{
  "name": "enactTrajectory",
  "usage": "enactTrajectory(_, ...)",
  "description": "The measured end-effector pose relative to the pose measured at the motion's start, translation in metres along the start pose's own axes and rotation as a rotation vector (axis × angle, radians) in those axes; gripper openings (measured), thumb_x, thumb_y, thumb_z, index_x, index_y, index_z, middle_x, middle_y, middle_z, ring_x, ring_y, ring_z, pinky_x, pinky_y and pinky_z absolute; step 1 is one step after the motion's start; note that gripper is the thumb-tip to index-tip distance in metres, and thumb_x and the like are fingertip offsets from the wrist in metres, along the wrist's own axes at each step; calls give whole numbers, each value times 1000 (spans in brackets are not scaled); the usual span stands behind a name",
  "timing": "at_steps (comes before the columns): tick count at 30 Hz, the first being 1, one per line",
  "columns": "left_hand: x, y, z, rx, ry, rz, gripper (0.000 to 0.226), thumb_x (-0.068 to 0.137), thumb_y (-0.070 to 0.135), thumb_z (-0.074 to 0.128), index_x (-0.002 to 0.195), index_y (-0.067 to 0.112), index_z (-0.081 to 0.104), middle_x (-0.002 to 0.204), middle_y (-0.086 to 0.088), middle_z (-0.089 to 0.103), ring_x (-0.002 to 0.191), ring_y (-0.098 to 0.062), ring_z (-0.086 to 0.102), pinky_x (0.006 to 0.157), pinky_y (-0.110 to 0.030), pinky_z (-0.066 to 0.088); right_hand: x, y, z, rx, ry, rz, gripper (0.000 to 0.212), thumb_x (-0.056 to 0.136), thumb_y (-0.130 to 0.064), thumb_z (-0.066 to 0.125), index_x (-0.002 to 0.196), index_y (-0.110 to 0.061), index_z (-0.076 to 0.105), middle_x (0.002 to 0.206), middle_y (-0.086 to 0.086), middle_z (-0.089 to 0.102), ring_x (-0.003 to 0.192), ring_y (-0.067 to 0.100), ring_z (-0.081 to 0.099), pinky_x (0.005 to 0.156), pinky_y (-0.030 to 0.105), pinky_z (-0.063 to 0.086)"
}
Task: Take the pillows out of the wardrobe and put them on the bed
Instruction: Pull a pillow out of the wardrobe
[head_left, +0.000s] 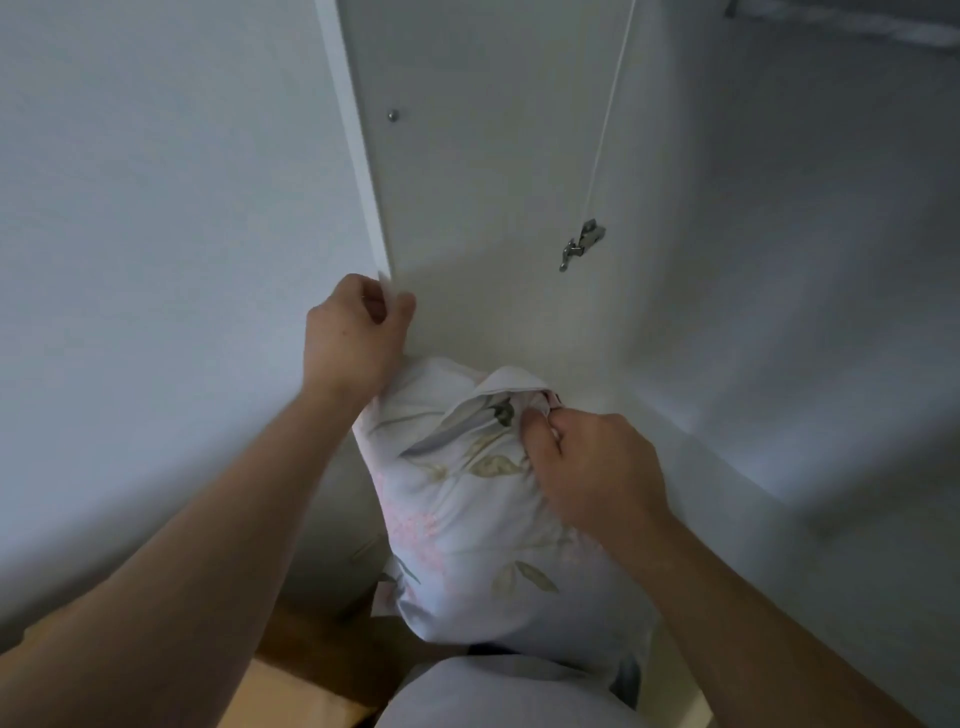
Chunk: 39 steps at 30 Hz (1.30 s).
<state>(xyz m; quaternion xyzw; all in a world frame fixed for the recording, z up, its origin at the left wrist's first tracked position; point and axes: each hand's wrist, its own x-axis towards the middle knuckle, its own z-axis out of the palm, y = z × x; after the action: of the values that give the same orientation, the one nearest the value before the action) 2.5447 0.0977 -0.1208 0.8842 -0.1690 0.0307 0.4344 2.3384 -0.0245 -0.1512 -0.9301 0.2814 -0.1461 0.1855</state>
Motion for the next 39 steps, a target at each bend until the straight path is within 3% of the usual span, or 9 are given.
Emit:
enactTrajectory(3, -18, 23, 2, 146, -120, 187, 35, 88, 51, 64, 83, 16, 63, 74, 6, 72, 79, -19, 67, 68, -30, 48, -14, 14, -5, -11, 9, 55, 54, 100, -51, 34, 75, -15, 65, 70, 7, 69, 68, 30, 65, 61, 32, 46)
enactTrajectory(7, -38, 60, 21, 318, -360, 476, 40, 85, 58, 66, 81, 18, 66, 72, 1, 72, 75, -24, 67, 72, -39, 55, -28, 39, -13, 9, 29, 178, 55, 98, -54, 34, 75, -15, 65, 73, 11, 71, 72, 34, 67, 66, 35, 54)
enactTrajectory(12, -52, 116, 63, 411, -563, 794, 45, 88, 63, 57, 85, 19, 69, 69, 1, 68, 70, -23, 63, 71, -39, 54, -52, 71, -30, 76, 86, 380, 54, 91, -60, 28, 55, -23, 44, 66, 8, 67, 69, 32, 65, 67, 37, 56)
enactTrajectory(16, -66, 165, 115, 464, -621, 987, 48, 95, 60, 49, 85, 17, 67, 75, -2, 69, 69, -21, 56, 68, -35, 48, -68, 100, -46, 56, 166, 514, 54, 92, -58, 29, 57, -20, 45, 69, 10, 69, 71, 33, 65, 68, 35, 55)
enactTrajectory(20, -75, 207, 171, 398, -615, 1061, 50, 96, 59, 49, 79, 16, 68, 82, -3, 74, 78, -25, 66, 75, -41, 54, -78, 124, -62, 49, 207, 611, 57, 93, -57, 29, 66, -16, 57, 81, 13, 74, 80, 35, 68, 74, 36, 55)
enactTrajectory(23, -77, 233, 204, 333, -634, 1031, 49, 94, 58, 54, 78, 15, 70, 83, -3, 75, 83, -26, 67, 80, -43, 54, -81, 138, -76, 12, 214, 679, 57, 97, -54, 30, 85, -16, 71, 93, 14, 74, 88, 36, 67, 78, 36, 52)
enactTrajectory(28, -71, 258, 243, 270, -637, 1030, 49, 92, 55, 59, 75, 11, 71, 79, -7, 75, 82, -29, 68, 80, -42, 55, -73, 155, -96, -80, 180, 766, 56, 99, -52, 27, 101, -19, 73, 108, 15, 73, 101, 38, 66, 84, 38, 49)
enactTrajectory(34, -52, 276, 287, 225, -636, 1127, 50, 95, 53, 57, 76, 9, 71, 76, -8, 75, 79, -29, 69, 78, -43, 55, -47, 171, -99, -138, 190, 864, 55, 101, -52, 27, 106, -22, 72, 108, 16, 72, 102, 38, 66, 86, 39, 49)
enactTrajectory(39, -30, 281, 317, 183, -621, 1335, 52, 99, 52, 51, 77, 8, 70, 77, -9, 75, 76, -31, 68, 72, -44, 53, -17, 180, -88, -146, 229, 1007, 54, 99, -55, 26, 99, -25, 71, 99, 14, 72, 95, 38, 66, 82, 41, 51)
